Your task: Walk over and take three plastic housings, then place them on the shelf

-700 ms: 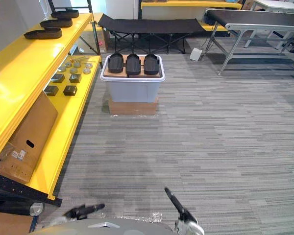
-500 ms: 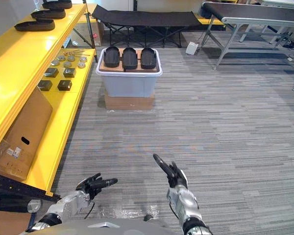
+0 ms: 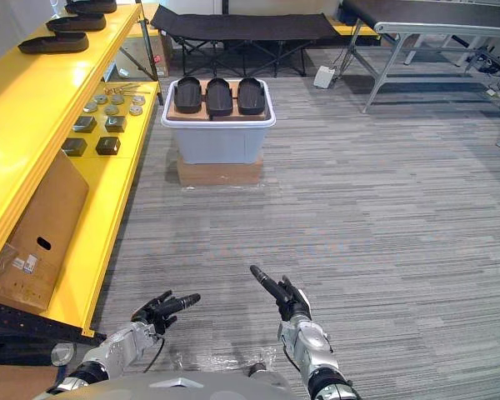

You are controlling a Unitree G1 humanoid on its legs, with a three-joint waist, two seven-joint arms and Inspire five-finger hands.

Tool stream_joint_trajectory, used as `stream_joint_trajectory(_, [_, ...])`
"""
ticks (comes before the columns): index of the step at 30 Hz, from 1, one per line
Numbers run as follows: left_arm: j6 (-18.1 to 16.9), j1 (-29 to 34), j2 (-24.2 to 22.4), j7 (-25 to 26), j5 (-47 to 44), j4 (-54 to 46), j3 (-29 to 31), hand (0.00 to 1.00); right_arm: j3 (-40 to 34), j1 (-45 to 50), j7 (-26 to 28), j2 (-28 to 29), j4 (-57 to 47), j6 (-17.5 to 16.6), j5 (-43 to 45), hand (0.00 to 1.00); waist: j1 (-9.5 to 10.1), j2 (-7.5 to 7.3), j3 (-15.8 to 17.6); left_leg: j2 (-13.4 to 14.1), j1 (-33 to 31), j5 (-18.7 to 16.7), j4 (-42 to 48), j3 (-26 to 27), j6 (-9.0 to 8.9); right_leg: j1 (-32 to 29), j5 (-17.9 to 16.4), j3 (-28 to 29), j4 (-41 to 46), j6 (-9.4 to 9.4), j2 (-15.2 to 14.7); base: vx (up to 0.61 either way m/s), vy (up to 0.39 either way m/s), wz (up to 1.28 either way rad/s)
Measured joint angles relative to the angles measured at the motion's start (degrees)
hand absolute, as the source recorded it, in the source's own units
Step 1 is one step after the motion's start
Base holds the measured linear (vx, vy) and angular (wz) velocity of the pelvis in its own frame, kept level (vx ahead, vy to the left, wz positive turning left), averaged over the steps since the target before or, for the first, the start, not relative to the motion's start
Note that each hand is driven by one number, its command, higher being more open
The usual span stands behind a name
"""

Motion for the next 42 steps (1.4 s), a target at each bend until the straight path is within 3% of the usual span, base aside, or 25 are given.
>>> stream_joint_trajectory(3, [-2.1,2.2,0.1,1.6,2.3,-2.7,1.5,1.0,-1.1,1.2,0.2,0.6,-0.2,0.2,2.8,1.0,0.04,-0.03,0.0,0.0,0.0,0.0,0.0,-0.1,0.03,-0.1,0.0,0.0,0.1,-0.04,0.0,-0.06,0.0,0.0])
stream_joint_trajectory(7, [-2.4,4.5,-0.1,1.6,2.3,-4.1,2.0,1.0,-1.7,2.8,0.1,0.7,-0.3,0.4,3.8,1.0,0.09,-0.02,0.0,0.1,-0.1,0.2,0.0,-0.1,0.39,-0.2,0.2,0.0,0.0,-0.29,0.2,-0.06,-0.019,-0.01])
stream_joint_trajectory(11, [-3.2,6.9,-1.1,1.2,2.2,-6.1,2.0,1.0,-3.4,5.1,-0.2,0.7,-2.7,0.4,3.7,1.0,0.02,-0.06,0.0,-0.2,-0.9,0.3,-0.3,-0.1,2.53,-1.4,0.6,0.2,-0.5,-1.1,0.3,-0.07,-0.003,-0.04])
stream_joint_trajectory(13, [-3.3,7.6,-1.4,0.3,1.5,-7.8,2.0,1.0,-5.1,5.4,0.0,0.7,-3.6,0.5,2.9,1.0,-0.07,0.03,0.0,-0.3,-1.9,-0.7,0.2,-0.2,3.75,-5.4,-3.1,0.3,7.0,-1.03,-1.0,-0.04,0.038,0.01])
stream_joint_trajectory(14, [-3.3,8.3,-1.3,-0.3,0.8,-10.3,2.0,1.0,-5.7,5.6,-0.3,0.6,-4.7,0.5,2.2,1.0,-0.25,-0.72,0.5,-1.0,-2.1,-1.3,0.3,-0.5,4.67,-9.3,-6.0,-0.1,15.0,-1.16,-2.9,-0.01,0.053,0.01])
stream_joint_trajectory(15, [-3.5,8.5,-1.5,-0.4,-0.2,-11.9,2.0,1.0,-6.2,5.2,-0.7,0.4,-5.3,0.5,3.0,1.0,0.1,-1.2,0.9,-1.5,-2.3,-1.4,0.5,-0.4,5.2,-14.0,-7.1,-1.6,24.9,-1.75,-5.3,-0.01,0.06,-0.02])
stream_joint_trajectory(16, [-3.5,8.5,-1.5,-0.4,-0.2,-12.5,1.9,1.0,-6.2,5.0,-1.1,0.4,-5.3,0.4,4.0,1.0,0.11,-1.3,1.1,-1.5,-2.2,-1.3,0.8,-0.3,5.49,-16.1,-6.9,-2.4,29.6,-1.47,-6.5,-0.01,0.05,0.02])
stream_joint_trajectory(17, [-4.1,8.6,-1.4,-0.4,-0.2,-13.3,1.7,1.0,-6.2,5.2,-1.6,0.4,-5.9,0.3,5.5,1.0,-0.16,-1.63,2.6,-1.2,-0.8,-1.3,2.0,-0.4,6.36,-17.8,-6.5,-3.8,35.6,-0.03,-8.7,0.0,0.063,0.16])
stream_joint_trajectory(19, [-4.4,9.6,-1.3,0.1,-0.2,-15.9,1.8,1.0,-6.0,7.3,-1.9,0.9,-8.8,0.3,7.0,1.0,-0.29,-1.86,2.8,-0.4,-0.3,-3.1,3.8,-0.7,6.32,-16.7,-7.6,-6.0,32.8,-1.58,-8.8,0.06,0.064,0.11])
stream_joint_trajectory(21, [-5.5,9.7,-0.5,0.5,-0.2,-19.0,1.9,1.0,-6.0,7.7,-1.9,1.1,-11.4,0.3,6.9,1.0,-0.1,-1.6,3.8,1.3,-0.8,-5.4,6.7,-0.9,6.11,-16.6,-7.3,-6.3,29.1,-1.23,-7.6,0.08,0.022,-0.09])
stream_joint_trajectory(24, [-8.7,10.1,-0.1,0.8,0.2,-22.1,1.9,1.0,-6.0,8.8,-1.8,1.1,-12.4,-0.4,5.7,1.0,0.52,-0.25,4.9,5.1,-0.9,-8.8,11.6,-0.8,4.25,-17.0,-5.1,-7.1,21.4,1.52,-6.6,0.14,-0.005,-0.06])
stream_joint_trajectory(26, [-12.3,11.4,0.3,0.8,2.1,-24.7,2.4,1.0,-5.4,10.6,-0.9,1.7,-12.4,-1.8,5.8,1.0,1.36,-1.37,5.2,6.3,-0.2,-11.2,15.5,0.0,1.78,-16.5,-2.8,-9.3,16.8,1.53,-7.6,0.24,-0.114,-0.08])
stream_joint_trajectory(28, [-14.3,12.6,1.1,1.4,2.2,-27.2,2.7,1.0,-4.4,11.6,0.4,1.8,-12.6,-2.6,5.8,1.0,1.48,-2.85,4.5,7.0,-0.2,-16.1,20.3,-0.2,-0.17,-15.7,-3.1,-8.6,15.4,-0.09,-7.5,0.27,-0.225,-0.08])
stream_joint_trajectory(29, [-14.9,12.8,0.3,2.1,2.2,-28.4,2.5,1.0,-4.7,11.6,0.8,1.0,-13.5,-2.6,5.8,1.0,1.73,-1.46,4.2,9.3,-0.1,-19.4,23.9,-0.3,-1.15,-15.8,-0.5,-6.7,17.4,-3.59,-6.0,0.31,-0.257,-0.15])
stream_joint_trajectory(30, [-14.9,13.1,-0.8,2.4,2.2,-28.9,2.0,1.0,-5.2,12.0,1.2,0.1,-14.7,-2.6,5.8,1.0,1.63,0.78,2.8,11.6,0.2,-20.9,24.7,-0.2,-2.39,-16.6,-0.8,-6.4,20.0,-4.08,-3.9,0.34,-0.241,-0.17])
stream_joint_trajectory(31, [-14.9,13.5,-1.7,2.7,2.2,-28.9,1.8,1.0,-5.1,12.4,1.4,-0.7,-16.1,-2.6,5.8,1.0,1.59,2.01,1.4,12.8,1.3,-20.8,24.1,0.4,-3.1,-16.7,-1.9,-6.3,20.5,-5.61,-2.4,0.51,-0.185,-0.2])
stream_joint_trajectory(32, [-14.9,13.3,-2.6,3.0,2.2,-28.9,1.6,1.0,-5.4,12.1,2.0,-1.5,-17.9,-2.7,5.8,1.0,2.07,3.74,0.8,14.7,0.1,-18.9,28.9,0.6,-3.95,-16.6,-3.0,-6.2,21.2,-7.25,-1.4,0.47,-0.152,-0.24])
stream_joint_trajectory(33, [-14.8,13.4,-3.2,3.2,2.1,-28.8,1.5,1.0,-5.8,11.5,2.5,-1.6,-18.1,-2.7,5.8,1.0,2.09,4.18,0.7,16.2,-1.6,-17.4,33.2,0.7,-3.85,-16.3,-3.4,-6.2,21.3,-7.96,-1.0,0.57,-0.209,-0.25])
stream_joint_trajectory(35, [-14.5,13.4,-4.5,3.4,1.6,-28.7,1.2,1.0,-6.2,11.4,3.9,-1.9,-19.2,-2.6,5.7,1.0,1.97,4.85,0.7,21.3,-8.3,-9.1,48.6,-0.7,-3.28,-12.9,-3.8,-6.3,18.6,-8.58,1.0,0.36,-0.175,-0.06])
stream_joint_trajectory(36, [-14.5,13.3,-5.2,3.2,0.8,-28.8,1.2,1.0,-6.1,11.3,4.4,-1.6,-20.0,-2.6,5.0,1.0,2.35,4.7,1.5,23.3,-12.9,-8.4,57.5,-4.1,-4.34,-9.7,-4.0,-6.4,15.9,-8.95,2.0,0.43,-0.142,-0.04])
stream_joint_trajectory(38, [-14.3,13.6,-5.3,2.7,-0.2,-28.8,1.2,1.0,-6.1,10.6,4.8,-1.6,-21.0,-2.6,2.7,1.0,2.68,3.13,2.7,20.6,-18.0,-10.7,59.2,-6.4,-3.67,-4.7,-4.2,-5.6,12.3,-9.14,1.4,0.52,-0.109,-0.23])
stream_joint_trajectory(40, [-14.3,14.3,-5.3,2.4,-0.2,-29.1,1.3,1.0,-5.8,10.4,4.8,-1.6,-22.3,-2.7,1.8,1.0,3.49,2.63,3.0,16.9,-21.3,-11.2,50.2,-6.1,-2.59,-1.8,-4.3,-4.2,9.4,-9.0,0.7,0.34,0.029,-0.33])
stream_joint_trajectory(42, [-14.3,15.5,-5.3,2.5,-0.2,-30.1,1.3,1.0,-4.6,10.0,4.5,-1.7,-22.6,-3.0,1.8,1.0,4.29,1.87,3.5,13.3,-23.2,-8.8,33.8,-6.3,-2.32,-0.5,-5.3,-2.6,8.7,-6.95,-0.9,0.26,0.122,-0.39])
